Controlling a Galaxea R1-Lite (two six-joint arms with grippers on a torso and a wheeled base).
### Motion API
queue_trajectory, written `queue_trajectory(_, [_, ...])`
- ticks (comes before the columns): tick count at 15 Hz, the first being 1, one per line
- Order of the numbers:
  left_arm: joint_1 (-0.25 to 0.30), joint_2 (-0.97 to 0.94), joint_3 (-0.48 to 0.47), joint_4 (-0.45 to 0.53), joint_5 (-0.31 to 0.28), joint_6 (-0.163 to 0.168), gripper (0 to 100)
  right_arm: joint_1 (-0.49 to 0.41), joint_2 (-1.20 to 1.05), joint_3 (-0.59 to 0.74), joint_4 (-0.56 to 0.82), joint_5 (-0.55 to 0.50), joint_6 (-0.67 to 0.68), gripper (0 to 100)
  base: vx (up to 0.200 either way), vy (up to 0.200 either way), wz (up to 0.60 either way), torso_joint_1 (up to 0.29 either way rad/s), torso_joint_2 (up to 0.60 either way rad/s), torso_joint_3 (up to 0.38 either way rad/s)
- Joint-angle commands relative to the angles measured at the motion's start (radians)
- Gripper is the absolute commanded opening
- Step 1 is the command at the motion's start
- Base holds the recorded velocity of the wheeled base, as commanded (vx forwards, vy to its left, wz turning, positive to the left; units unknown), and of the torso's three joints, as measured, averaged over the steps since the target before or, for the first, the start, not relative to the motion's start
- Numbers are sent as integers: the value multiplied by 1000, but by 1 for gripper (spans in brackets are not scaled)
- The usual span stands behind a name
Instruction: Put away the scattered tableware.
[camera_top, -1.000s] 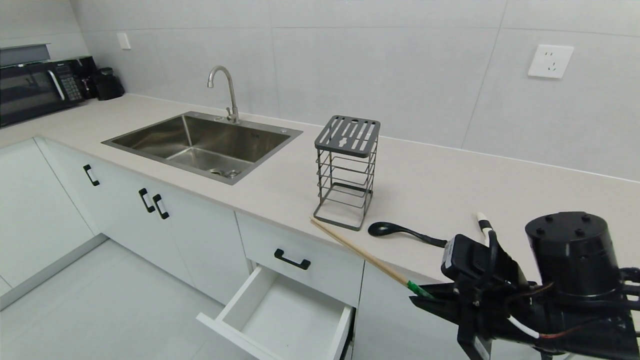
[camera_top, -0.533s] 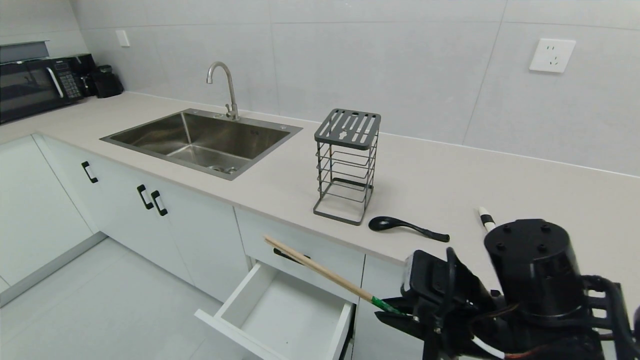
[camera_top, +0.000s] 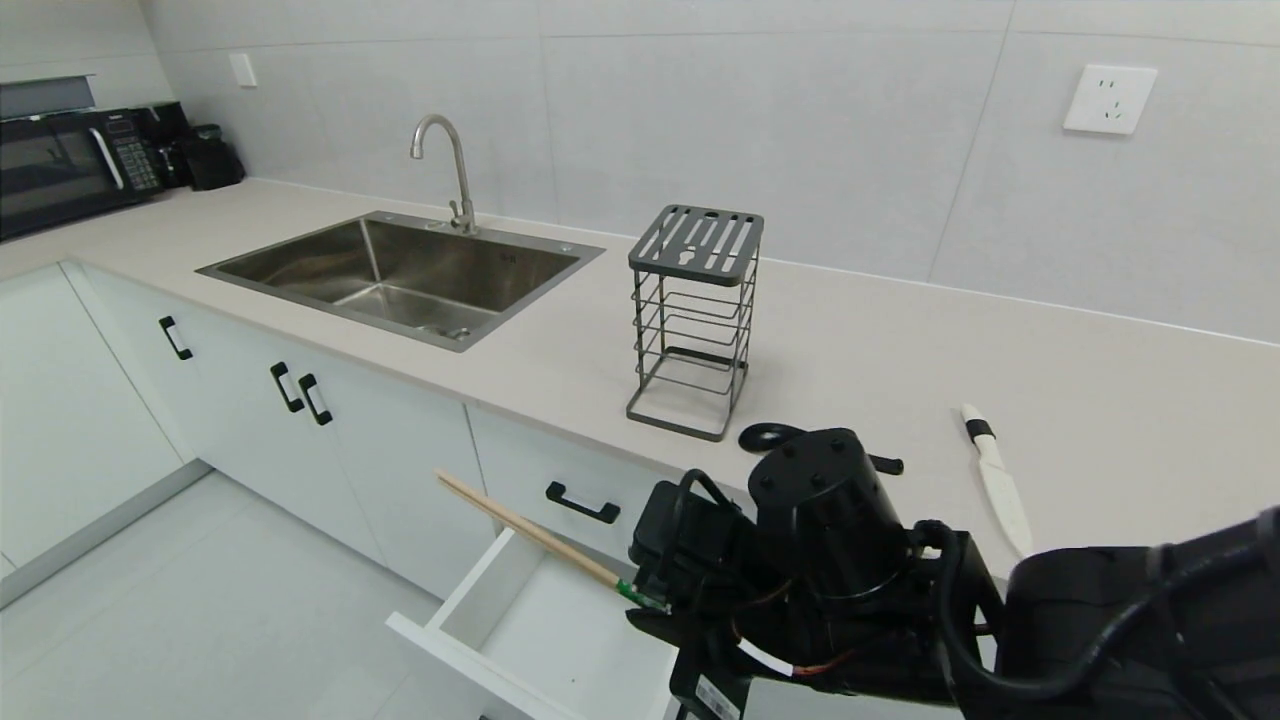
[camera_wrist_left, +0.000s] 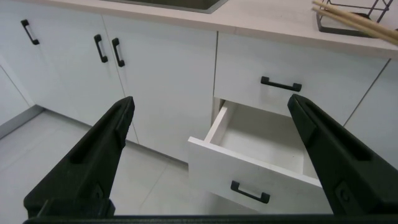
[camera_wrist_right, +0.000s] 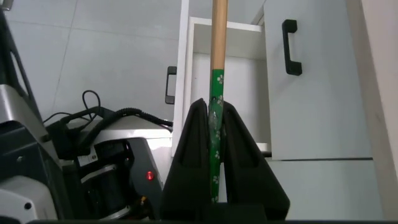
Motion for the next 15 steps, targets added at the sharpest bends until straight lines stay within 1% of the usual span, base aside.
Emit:
queue_trajectory(1, [0, 1, 0, 1, 0, 0, 100, 1, 62, -46, -1, 1, 1, 0, 0, 0, 0, -100, 188, 105])
queue_trajectory(6, [0, 1, 0, 1, 0, 0, 100, -5, 127, -155, 5, -1, 2, 0, 0, 0, 0, -221, 431, 209])
queue_trajectory(10, [0, 1, 0, 1, 0, 0, 100, -5, 165, -206, 7, -2, 2, 0, 0, 0, 0, -251, 483, 238])
queue_trajectory(14, [0, 1, 0, 1, 0, 0, 100, -6, 246, -304, 11, -4, 1, 0, 0, 0, 0, -251, 479, 231])
queue_trajectory(15, [0, 1, 0, 1, 0, 0, 100, -8, 248, -304, 11, -4, 1, 0, 0, 0, 0, -251, 461, 193])
